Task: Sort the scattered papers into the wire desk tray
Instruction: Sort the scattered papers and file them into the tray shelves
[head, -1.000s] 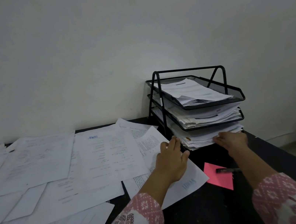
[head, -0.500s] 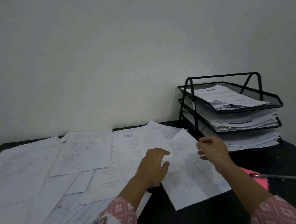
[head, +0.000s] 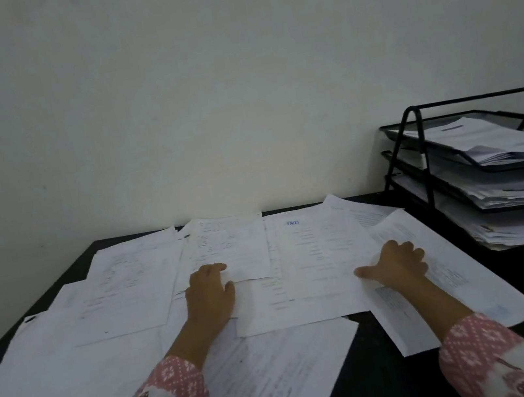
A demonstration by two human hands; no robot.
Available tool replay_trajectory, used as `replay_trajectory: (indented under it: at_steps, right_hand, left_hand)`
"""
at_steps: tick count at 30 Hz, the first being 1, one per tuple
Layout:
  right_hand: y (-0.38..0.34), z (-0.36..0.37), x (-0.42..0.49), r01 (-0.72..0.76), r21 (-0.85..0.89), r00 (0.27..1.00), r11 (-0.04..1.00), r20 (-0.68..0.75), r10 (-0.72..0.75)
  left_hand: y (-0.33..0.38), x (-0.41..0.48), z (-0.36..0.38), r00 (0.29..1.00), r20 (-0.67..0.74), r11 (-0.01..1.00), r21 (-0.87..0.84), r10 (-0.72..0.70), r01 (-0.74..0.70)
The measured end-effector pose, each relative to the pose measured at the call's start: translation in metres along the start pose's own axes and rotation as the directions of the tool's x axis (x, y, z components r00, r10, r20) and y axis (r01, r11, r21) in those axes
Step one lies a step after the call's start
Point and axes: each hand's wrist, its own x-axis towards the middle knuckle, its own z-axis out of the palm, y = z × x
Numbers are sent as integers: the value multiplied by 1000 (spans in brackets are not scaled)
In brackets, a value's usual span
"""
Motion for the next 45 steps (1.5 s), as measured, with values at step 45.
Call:
replay_trajectory:
  at_steps: [45]
  right_hand:
    - [-141,67,-28,141,389,970,910,130,-206]
  left_hand:
    - [-33,36,-19,955,148,964,-35,-257,264]
